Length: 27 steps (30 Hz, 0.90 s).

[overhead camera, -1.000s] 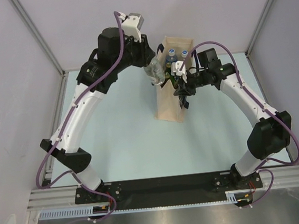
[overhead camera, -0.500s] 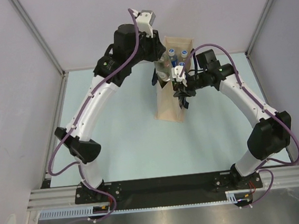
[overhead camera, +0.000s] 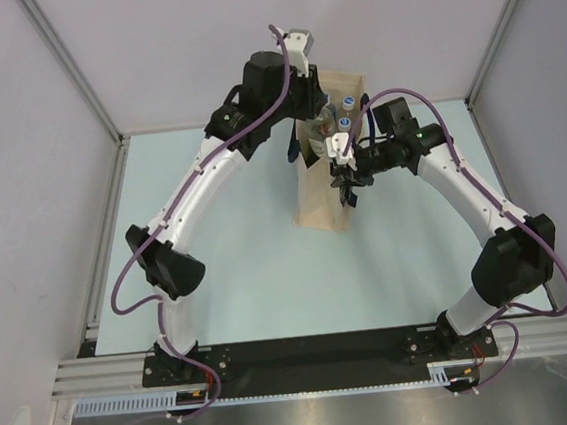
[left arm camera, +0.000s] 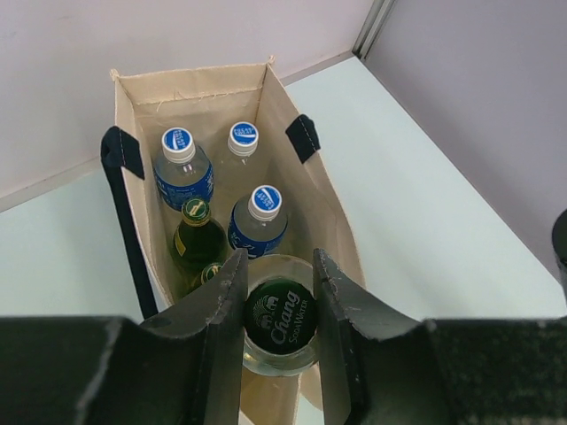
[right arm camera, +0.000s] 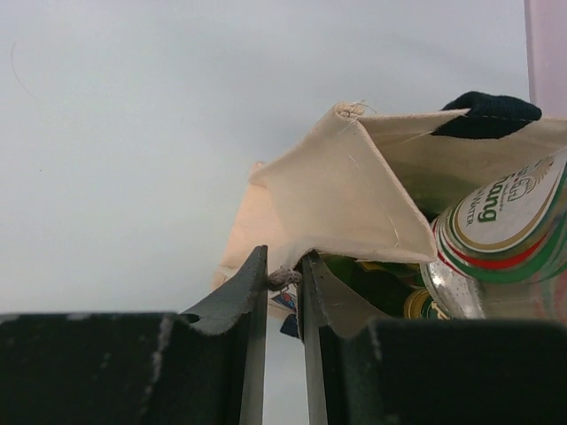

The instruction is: Place the beverage into the canvas bag

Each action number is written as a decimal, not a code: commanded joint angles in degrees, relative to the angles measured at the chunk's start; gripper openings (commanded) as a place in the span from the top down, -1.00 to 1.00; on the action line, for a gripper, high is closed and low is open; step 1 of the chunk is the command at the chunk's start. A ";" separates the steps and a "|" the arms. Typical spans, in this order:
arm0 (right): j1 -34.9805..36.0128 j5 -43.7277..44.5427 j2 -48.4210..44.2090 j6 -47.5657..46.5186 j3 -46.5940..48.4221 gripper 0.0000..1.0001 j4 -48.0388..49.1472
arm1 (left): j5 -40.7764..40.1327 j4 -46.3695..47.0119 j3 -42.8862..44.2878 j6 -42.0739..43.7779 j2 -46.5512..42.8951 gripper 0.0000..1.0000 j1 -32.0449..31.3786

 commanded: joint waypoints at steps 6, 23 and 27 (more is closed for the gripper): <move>0.56 -3.65 -1.89 -0.83 0.48 0.90 -4.67 | 3.55 8.38 2.03 0.47 0.10 1.00 -0.94; -0.94 -5.94 -2.68 1.19 0.49 0.90 -4.41 | 4.17 7.76 -5.80 4.87 -0.51 1.00 -1.91; -1.47 -6.20 -2.59 1.98 0.57 0.91 -4.06 | 3.21 7.94 -2.39 4.96 -1.04 1.00 -1.82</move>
